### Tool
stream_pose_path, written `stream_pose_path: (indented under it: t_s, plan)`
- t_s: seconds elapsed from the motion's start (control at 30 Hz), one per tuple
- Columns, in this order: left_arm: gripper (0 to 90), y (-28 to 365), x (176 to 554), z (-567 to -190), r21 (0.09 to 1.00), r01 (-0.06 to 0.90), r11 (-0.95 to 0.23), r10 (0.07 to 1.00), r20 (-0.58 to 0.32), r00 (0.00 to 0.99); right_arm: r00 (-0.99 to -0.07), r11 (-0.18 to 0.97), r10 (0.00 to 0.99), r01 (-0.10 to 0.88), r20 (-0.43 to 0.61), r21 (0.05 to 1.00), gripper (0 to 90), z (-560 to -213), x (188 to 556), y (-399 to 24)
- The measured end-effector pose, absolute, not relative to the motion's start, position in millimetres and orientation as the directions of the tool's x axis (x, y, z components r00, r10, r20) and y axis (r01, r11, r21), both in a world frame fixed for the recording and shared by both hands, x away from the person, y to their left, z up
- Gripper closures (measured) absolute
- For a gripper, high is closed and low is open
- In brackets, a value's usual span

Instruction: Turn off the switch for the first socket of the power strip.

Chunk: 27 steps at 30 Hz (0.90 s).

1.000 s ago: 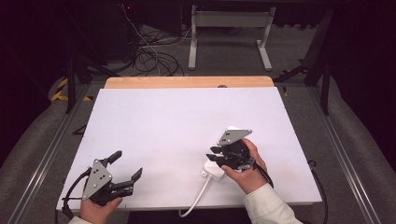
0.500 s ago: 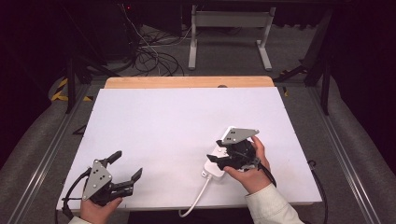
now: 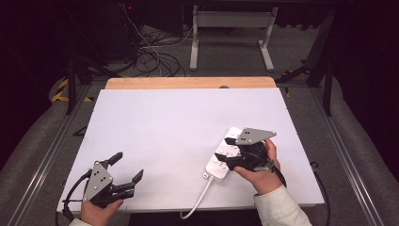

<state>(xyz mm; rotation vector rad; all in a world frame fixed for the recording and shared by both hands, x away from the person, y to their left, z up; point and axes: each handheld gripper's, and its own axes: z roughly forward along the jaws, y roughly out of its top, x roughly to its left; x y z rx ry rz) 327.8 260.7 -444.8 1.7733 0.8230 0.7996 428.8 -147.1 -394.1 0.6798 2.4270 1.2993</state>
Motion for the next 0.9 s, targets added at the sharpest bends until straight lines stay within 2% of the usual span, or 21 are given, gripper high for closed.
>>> stream_pose_path:
  t_s: [0.17,0.53,0.9]
  plan:
    - [15.7,261,328,-445,0.942,0.172,-0.287,0.820,0.149,0.553,-0.842,0.477,0.537,0.247,-0.057,0.843,35.3,-395,425,-157]
    - [15.7,261,328,-445,0.943,0.173,-0.285,0.820,0.146,0.553,-0.829,0.406,0.559,0.271,-0.002,0.873,26.5,-404,414,-188]
    - [15.7,260,327,-445,0.942,0.176,-0.285,0.817,0.143,0.559,-0.821,0.338,0.569,0.280,0.042,0.898,22.0,-426,409,-219]
